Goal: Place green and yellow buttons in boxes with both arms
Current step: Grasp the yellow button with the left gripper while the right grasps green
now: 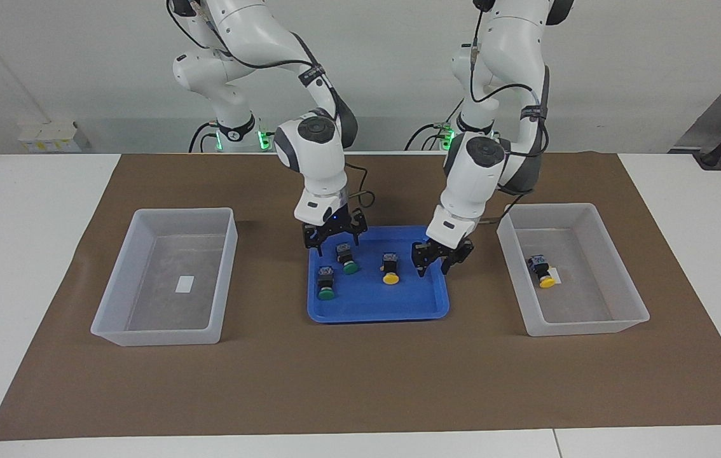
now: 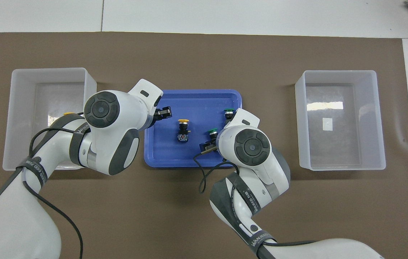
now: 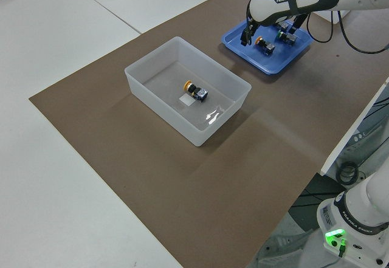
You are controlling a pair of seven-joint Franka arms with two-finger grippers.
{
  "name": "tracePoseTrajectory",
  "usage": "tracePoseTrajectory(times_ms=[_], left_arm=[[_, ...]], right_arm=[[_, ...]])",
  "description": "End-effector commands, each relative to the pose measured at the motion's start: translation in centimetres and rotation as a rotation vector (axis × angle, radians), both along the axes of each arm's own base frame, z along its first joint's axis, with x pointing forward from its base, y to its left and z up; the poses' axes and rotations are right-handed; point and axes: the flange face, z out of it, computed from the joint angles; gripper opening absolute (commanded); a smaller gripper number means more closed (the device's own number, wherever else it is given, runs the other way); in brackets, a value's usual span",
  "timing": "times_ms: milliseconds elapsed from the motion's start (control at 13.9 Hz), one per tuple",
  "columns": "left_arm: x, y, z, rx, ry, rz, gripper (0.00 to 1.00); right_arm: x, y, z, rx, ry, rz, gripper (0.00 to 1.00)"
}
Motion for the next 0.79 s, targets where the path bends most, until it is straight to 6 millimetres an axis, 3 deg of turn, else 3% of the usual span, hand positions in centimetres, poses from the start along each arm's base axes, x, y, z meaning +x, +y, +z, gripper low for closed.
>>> tracePoseTrajectory(times_ms=[0, 432, 576, 648, 720], left_arm=[[-1.1, -1.8, -0.9, -0.020, 0.006, 0.051, 0.59], [-3.0, -3.8, -2.0, -0.023, 0.017, 0.055, 0.56], [-3.7, -4.4, -2.6, -0.029, 0.011, 0.056, 0.56], [-4.2, -4.9, -2.8, -0.034, 0.009, 0.060, 0.55], [-4.6, -5.4, -2.9, -0.039, 0.007, 0.066, 0.54]], right_arm=[[-0.8, -0.1, -0.6, 0.015, -0.008, -0.012, 1.00], [-1.6, 1.1, -2.7, 0.018, -0.017, -0.003, 1.00], [-1.6, 1.1, -2.7, 0.008, -0.021, 0.006, 0.74], [-1.9, 0.9, -3.1, 0.004, -0.015, 0.006, 0.52], [-1.9, 0.9, -3.2, 0.004, -0.017, 0.008, 0.21]])
